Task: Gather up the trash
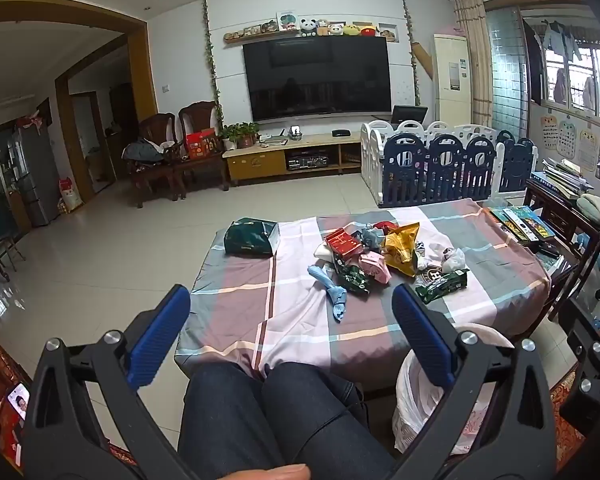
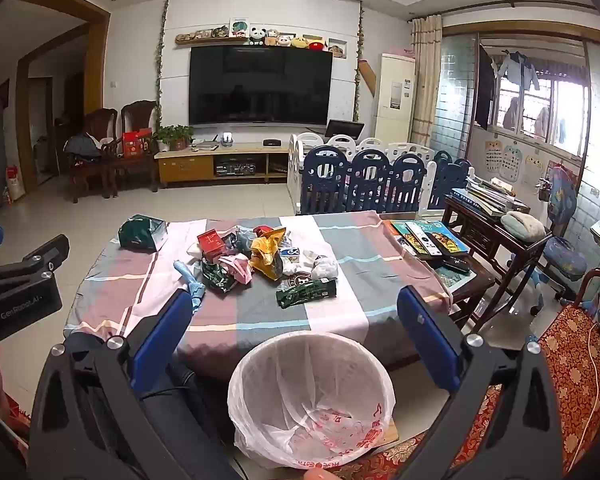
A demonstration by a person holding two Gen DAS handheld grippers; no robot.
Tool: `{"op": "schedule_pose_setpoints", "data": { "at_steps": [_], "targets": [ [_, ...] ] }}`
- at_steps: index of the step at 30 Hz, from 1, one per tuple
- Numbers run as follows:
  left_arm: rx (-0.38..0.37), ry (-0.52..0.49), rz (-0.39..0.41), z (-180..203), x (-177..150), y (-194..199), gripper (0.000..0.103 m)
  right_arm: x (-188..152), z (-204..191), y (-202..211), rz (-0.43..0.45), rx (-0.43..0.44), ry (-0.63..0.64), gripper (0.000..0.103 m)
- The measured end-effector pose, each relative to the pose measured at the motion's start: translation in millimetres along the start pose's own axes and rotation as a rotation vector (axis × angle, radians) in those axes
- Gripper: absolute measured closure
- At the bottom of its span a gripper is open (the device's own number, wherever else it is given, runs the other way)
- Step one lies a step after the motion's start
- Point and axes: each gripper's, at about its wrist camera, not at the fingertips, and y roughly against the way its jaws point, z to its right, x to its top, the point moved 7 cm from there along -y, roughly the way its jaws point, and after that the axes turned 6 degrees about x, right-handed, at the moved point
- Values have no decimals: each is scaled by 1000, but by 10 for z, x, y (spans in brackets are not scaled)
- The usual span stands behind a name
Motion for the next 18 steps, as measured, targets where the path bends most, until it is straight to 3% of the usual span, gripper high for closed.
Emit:
{"op": "schedule_pose_setpoints", "data": {
  "at_steps": [18],
  "targets": [
    [-4, 0, -9, 6, -6, -5, 3, -13, 2, -19, -3, -2, 4, 3]
  ]
}}
